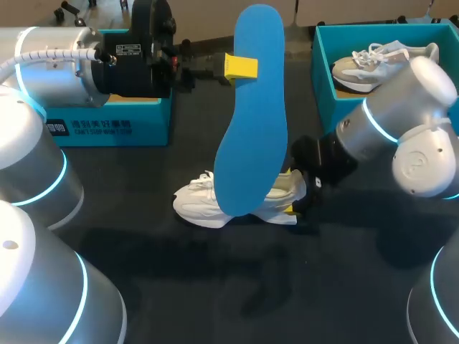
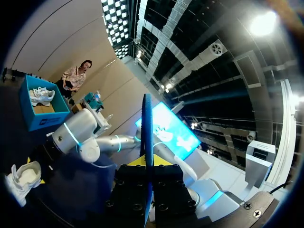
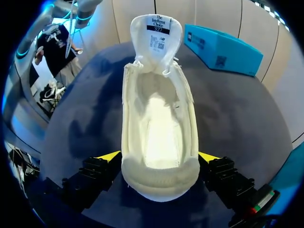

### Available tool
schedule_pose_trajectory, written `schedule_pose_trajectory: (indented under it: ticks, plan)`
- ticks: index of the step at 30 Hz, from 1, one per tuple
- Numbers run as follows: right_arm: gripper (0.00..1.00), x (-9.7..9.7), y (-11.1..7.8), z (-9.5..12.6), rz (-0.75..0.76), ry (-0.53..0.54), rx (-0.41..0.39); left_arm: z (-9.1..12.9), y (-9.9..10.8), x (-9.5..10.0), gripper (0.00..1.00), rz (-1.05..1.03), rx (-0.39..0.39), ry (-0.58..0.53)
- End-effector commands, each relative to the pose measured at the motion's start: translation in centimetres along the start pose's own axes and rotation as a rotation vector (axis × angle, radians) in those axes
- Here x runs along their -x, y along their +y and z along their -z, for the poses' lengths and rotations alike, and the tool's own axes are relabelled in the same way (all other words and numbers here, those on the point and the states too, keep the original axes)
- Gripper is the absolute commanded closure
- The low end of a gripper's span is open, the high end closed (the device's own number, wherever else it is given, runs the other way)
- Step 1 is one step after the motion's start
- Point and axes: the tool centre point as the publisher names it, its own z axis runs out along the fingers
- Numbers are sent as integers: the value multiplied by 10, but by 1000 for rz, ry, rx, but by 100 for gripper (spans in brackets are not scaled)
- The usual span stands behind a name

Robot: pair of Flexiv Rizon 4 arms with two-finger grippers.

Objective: Take the shoe out of the shoebox, open the shoe tongue, remove and reinsert the insole, then place the shoe into the shoebox

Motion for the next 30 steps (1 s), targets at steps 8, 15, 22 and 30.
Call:
schedule_pose_trajectory:
  ticks: [8,15,22,30]
  plan:
    - [0,0,12,17,-16,22,-131,-2,-1,1,100,0,1,1]
    - [0,2,23,20,-4,16,-232,-2,-1,1,100,0,1,1]
    - [0,6,33,24,-9,10,-310,-2,-1,1,100,0,1,1]
    - [0,5,36,24,0,5,-346,-2,-1,1,100,0,1,1]
